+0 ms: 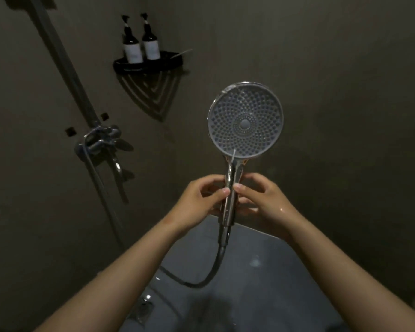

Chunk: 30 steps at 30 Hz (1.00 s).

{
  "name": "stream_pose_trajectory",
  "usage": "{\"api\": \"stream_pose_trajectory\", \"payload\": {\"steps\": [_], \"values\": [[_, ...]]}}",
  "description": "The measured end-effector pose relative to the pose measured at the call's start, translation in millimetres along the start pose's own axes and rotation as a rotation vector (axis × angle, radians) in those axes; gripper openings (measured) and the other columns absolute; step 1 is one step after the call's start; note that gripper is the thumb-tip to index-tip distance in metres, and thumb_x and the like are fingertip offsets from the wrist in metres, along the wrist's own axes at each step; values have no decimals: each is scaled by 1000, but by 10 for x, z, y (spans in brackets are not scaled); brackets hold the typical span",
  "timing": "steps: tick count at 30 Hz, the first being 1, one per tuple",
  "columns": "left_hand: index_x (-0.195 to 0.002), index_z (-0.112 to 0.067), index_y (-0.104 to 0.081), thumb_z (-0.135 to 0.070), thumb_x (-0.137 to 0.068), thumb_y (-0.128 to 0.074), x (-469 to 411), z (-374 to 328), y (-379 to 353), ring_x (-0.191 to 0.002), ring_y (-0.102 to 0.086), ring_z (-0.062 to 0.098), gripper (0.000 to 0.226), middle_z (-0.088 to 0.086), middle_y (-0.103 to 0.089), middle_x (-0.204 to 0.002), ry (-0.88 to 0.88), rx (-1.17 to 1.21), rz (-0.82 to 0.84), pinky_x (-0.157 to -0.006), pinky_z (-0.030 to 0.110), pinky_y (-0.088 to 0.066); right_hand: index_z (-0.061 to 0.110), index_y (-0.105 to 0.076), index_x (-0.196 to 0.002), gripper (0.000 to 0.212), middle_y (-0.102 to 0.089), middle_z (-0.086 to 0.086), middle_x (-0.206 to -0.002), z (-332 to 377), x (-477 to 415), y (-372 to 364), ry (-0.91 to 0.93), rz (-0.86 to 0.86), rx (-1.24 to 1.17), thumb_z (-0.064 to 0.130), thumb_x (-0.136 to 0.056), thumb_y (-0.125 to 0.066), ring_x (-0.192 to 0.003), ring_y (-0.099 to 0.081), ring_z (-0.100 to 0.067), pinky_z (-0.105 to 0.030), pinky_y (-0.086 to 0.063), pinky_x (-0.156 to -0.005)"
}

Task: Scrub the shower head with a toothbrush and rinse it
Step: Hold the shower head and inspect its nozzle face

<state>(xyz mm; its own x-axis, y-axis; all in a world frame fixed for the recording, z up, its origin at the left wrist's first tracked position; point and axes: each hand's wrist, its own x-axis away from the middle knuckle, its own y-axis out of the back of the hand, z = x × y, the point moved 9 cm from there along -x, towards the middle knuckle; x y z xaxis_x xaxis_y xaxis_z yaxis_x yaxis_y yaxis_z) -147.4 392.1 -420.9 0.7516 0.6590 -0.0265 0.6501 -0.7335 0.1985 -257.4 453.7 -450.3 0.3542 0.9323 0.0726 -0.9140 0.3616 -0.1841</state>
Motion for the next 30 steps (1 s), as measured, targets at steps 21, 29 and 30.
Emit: {"api": "stream_pose_trajectory", "payload": {"steps": [21, 29, 30], "values": [[-78, -22, -69, -16, -81, -70, 715, 585, -1098, -66, -63, -4, 7, -5, -66, -75, 178, 33, 204, -55, 12, -50, 8, -55, -111, 24, -71, -4, -94, -723, 1474, 450, -117, -271, -155, 10, -88, -62, -74, -71, -15, -27, -56, -60], [-88, -10, -69, -10, -82, -69, 465, 821, -789, -70, -62, 4, 6, 0, -68, -78, 200, 20, 288, -59, 14, -49, 14, -55, -97, 10, -71, -4, -87, -921, 1198, 231, -90, -427, -220, 12, -89, -61, -77, -71, -18, -34, -59, -65], [-89, -9, -68, -9, -82, -68, 447, 854, -772, -71, -63, 5, 7, 0, -68, -78, 209, 22, 293, -59, 14, -49, 14, -55, -97, 10, -71, -4, -87, -945, 1181, 220, -91, -444, -230, 12, -89, -61, -76, -71, -17, -33, -58, -64]]}}
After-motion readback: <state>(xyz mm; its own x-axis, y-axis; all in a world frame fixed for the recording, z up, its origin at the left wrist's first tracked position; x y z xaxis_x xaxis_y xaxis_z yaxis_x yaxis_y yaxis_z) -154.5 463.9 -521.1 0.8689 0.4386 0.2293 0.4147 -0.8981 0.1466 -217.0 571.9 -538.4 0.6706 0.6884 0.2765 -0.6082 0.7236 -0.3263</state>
